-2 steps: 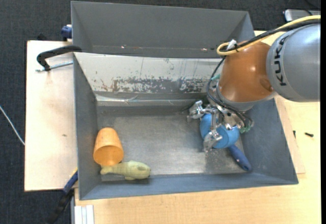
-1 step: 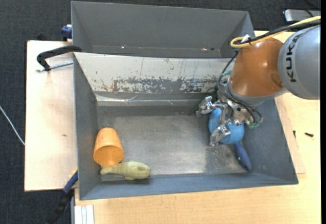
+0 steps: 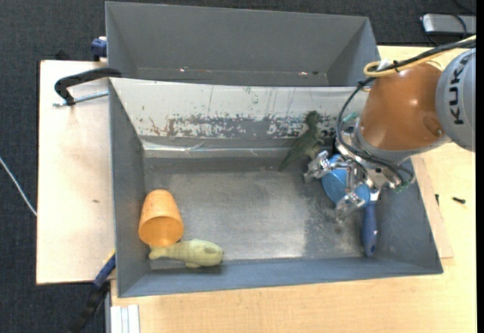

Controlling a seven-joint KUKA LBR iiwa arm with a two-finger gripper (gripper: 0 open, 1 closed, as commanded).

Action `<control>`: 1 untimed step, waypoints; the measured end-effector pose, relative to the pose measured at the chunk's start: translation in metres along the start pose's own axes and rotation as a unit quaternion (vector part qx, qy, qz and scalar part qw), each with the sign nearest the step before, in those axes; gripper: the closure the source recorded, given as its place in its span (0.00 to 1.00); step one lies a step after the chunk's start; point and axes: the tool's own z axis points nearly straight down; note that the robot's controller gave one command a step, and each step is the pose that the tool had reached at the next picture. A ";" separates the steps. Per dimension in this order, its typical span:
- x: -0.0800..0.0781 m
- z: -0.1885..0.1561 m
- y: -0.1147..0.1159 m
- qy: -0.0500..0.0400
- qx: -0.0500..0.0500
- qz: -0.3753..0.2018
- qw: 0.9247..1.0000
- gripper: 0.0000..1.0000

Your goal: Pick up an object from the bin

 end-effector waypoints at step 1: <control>-0.003 -0.054 0.040 -0.001 0.001 -0.112 0.994 0.00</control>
Offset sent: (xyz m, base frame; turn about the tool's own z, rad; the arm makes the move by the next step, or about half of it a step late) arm -0.0192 0.0342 0.0520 -0.2256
